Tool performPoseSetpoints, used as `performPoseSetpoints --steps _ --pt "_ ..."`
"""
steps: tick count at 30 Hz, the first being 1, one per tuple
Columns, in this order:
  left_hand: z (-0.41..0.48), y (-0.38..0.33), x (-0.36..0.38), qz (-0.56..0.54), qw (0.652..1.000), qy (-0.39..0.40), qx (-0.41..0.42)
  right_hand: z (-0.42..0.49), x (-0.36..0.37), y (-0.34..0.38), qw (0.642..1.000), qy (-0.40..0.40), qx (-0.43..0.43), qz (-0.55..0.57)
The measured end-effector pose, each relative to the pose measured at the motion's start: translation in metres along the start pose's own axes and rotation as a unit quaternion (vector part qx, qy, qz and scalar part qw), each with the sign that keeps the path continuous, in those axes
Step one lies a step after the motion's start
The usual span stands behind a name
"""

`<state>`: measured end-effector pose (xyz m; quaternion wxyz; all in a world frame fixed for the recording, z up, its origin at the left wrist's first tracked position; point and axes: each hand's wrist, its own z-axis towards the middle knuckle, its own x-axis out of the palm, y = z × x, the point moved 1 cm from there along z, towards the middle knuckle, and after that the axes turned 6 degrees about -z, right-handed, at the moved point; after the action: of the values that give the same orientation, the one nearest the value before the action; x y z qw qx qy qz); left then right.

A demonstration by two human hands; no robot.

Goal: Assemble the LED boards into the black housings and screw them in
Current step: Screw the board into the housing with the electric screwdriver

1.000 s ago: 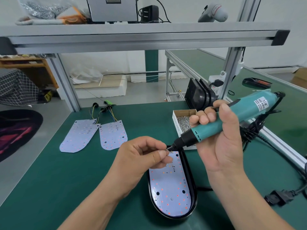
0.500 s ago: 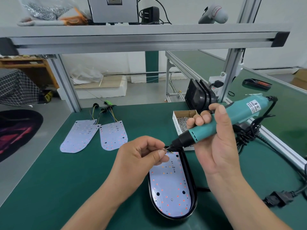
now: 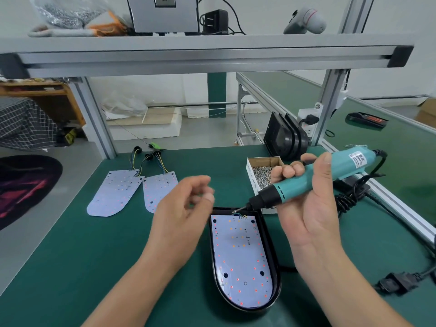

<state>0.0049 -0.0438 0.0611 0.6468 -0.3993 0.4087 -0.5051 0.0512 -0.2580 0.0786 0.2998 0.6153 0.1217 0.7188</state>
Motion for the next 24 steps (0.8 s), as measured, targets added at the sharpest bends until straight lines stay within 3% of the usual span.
performPoseSetpoints --steps 2,4,7,10,24 --pt "0.007 0.001 -0.011 0.097 0.994 -0.004 -0.051 0.001 0.0 -0.001 1.0 0.002 -0.002 -0.006" --pt "0.011 0.005 -0.021 0.156 0.97 0.088 -0.166 0.001 0.0 -0.004 1.0 0.013 -0.002 -0.019" --pt "0.007 0.007 -0.02 0.137 0.923 0.228 -0.277 -0.001 0.001 -0.01 0.999 0.03 0.001 -0.045" --pt "0.002 0.01 -0.01 0.099 0.917 0.273 -0.273 -0.002 0.003 -0.018 0.996 0.035 0.004 -0.08" --pt "0.0 0.026 0.003 0.044 0.931 0.224 -0.284 -0.004 0.002 -0.037 0.984 0.069 0.01 -0.165"
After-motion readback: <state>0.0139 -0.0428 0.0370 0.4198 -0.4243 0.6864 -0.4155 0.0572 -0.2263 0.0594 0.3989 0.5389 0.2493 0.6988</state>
